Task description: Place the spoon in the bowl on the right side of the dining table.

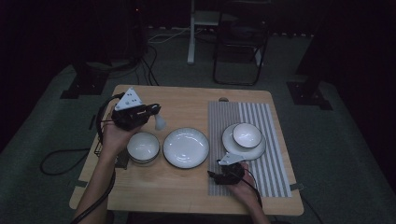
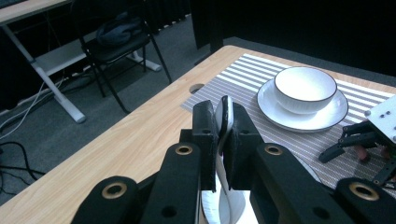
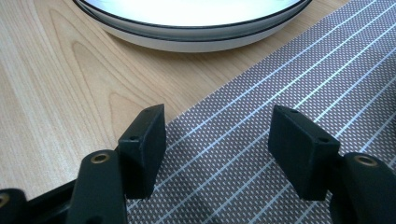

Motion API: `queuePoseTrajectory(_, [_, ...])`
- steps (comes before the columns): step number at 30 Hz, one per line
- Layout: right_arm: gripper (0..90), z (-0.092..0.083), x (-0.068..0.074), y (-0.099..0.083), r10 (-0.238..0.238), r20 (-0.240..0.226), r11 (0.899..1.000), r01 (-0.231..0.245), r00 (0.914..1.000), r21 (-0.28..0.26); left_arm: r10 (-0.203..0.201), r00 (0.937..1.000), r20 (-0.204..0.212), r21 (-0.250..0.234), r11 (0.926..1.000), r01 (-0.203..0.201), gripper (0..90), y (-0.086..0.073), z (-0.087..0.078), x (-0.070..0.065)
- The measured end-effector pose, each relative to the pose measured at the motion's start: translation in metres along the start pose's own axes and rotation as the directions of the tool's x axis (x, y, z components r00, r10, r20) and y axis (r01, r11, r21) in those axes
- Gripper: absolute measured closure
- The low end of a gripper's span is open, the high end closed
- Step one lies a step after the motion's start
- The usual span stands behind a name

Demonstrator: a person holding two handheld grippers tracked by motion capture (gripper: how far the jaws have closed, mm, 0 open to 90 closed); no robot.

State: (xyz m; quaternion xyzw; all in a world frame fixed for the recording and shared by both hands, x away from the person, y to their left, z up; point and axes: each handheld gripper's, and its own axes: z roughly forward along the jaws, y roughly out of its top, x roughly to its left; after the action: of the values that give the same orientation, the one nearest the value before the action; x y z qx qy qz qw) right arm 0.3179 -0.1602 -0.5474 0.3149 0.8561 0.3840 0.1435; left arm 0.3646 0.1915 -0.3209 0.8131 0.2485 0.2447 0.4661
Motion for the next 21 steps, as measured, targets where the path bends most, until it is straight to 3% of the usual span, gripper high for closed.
queuePoseTrajectory(21, [36.6,0.0,0.001,0.0,-0.003,0.006,1.0,0.003,1.0,-0.001,0.015,0.9995,0.029,-0.004,0.9999,-0.015,84.8,0.008,0.018,-0.008])
